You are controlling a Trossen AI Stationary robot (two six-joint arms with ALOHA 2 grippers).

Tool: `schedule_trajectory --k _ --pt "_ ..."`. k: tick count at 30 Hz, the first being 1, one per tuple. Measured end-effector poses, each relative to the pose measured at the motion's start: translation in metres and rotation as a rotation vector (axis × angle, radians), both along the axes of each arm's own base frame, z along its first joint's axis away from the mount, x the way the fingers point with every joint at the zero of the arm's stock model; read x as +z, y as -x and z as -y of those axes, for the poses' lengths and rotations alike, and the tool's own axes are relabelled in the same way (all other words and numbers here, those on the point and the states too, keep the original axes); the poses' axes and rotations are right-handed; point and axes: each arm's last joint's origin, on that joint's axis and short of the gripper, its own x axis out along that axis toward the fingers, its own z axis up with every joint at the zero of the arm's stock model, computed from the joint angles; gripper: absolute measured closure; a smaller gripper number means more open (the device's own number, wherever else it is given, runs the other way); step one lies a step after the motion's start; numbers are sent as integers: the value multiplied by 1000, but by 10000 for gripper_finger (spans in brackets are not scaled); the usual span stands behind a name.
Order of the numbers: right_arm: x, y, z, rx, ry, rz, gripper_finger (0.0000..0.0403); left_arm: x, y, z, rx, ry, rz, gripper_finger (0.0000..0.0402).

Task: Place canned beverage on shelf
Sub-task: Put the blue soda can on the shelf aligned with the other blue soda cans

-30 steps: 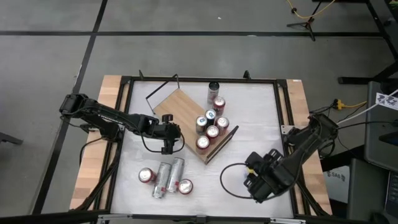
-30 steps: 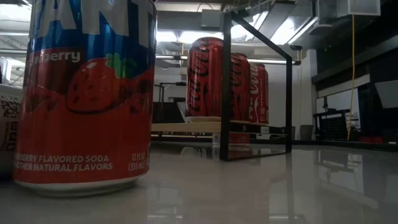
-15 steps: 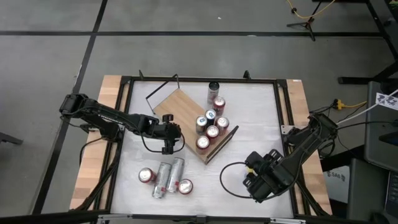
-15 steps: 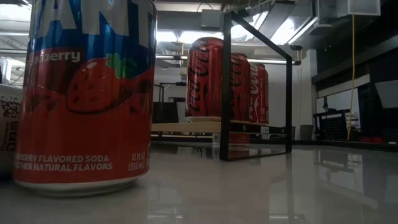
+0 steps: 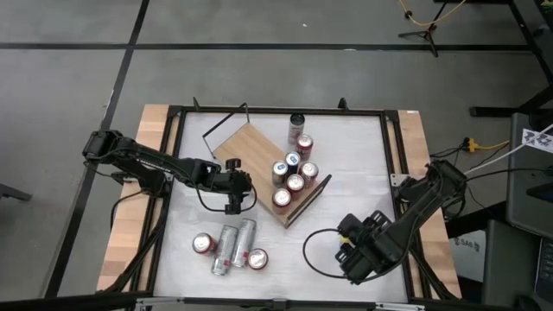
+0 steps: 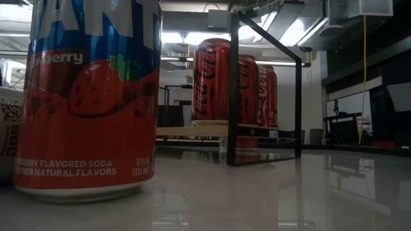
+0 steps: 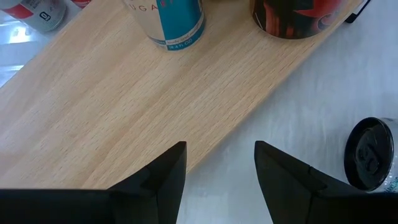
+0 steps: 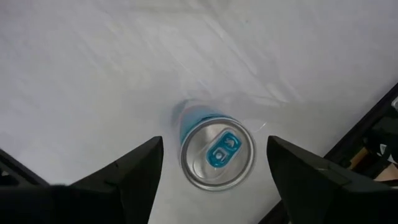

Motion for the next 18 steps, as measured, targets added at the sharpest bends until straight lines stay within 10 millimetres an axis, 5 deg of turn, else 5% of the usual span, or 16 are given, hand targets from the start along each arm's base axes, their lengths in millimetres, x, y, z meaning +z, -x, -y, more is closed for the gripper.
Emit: schedule_trajectory --k 18 --pt "-11 -3 -3 4 41 -55 125 0 0 0 -2 4 1 221"
